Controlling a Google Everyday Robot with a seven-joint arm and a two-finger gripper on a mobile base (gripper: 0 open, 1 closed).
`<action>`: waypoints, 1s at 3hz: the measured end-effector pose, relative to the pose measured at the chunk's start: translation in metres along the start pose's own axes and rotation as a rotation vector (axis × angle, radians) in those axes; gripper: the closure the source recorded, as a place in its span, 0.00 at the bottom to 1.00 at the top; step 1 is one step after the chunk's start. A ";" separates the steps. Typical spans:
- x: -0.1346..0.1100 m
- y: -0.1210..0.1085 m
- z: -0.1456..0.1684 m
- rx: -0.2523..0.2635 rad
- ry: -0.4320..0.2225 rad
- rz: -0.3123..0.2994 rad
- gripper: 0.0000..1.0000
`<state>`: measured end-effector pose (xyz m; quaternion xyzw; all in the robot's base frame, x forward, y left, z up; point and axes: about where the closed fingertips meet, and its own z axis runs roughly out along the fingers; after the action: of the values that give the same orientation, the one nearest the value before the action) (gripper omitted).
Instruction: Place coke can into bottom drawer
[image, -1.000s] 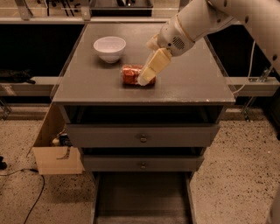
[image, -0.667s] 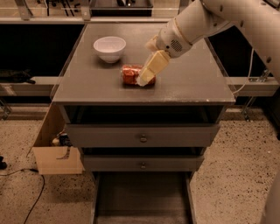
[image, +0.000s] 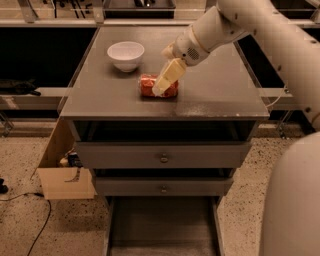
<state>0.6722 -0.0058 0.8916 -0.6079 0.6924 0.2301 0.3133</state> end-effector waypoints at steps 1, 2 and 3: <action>0.005 -0.012 0.014 -0.008 -0.006 0.013 0.00; 0.017 -0.009 0.042 -0.039 -0.008 0.042 0.00; 0.017 -0.008 0.043 -0.040 -0.008 0.042 0.00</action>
Offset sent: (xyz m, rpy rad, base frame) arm 0.0190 0.0180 -0.0450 0.0173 0.0661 -0.0028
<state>0.6859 0.0113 0.8502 -0.5982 0.6991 0.2528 0.2991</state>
